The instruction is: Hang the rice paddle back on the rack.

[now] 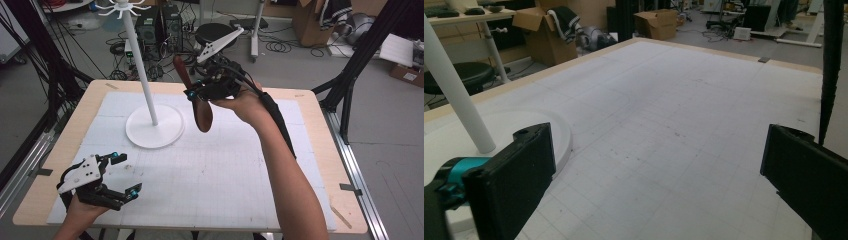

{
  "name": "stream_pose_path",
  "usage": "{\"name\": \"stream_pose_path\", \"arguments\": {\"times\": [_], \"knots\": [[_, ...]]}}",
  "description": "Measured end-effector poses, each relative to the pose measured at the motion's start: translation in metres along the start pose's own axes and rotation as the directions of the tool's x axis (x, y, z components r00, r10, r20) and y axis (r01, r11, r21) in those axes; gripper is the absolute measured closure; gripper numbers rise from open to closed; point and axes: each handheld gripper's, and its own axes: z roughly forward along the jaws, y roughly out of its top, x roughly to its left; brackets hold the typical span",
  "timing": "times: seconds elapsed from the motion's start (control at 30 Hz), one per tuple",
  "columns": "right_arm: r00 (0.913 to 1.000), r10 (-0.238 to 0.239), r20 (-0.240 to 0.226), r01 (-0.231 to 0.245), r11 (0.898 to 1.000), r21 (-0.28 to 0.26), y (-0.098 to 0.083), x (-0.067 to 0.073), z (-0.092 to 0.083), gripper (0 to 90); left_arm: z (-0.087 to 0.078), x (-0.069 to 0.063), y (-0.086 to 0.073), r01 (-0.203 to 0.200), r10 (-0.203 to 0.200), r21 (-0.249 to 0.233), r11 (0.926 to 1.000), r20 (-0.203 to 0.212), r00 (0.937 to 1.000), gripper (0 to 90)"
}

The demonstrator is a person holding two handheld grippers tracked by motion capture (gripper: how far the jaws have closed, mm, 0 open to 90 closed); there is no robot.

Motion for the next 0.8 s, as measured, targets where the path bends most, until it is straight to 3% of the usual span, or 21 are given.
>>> {"name": "stream_pose_path", "arguments": {"times": [0.8], "knots": [[0.9999,0.011,0.007,-0.011,1.000,0.004,0.027,-0.014,0.007,78.3,0.000,-0.001,0.001,-0.007,0.007,0.000,1.0000,0.009,0.9999,1.7]]}}
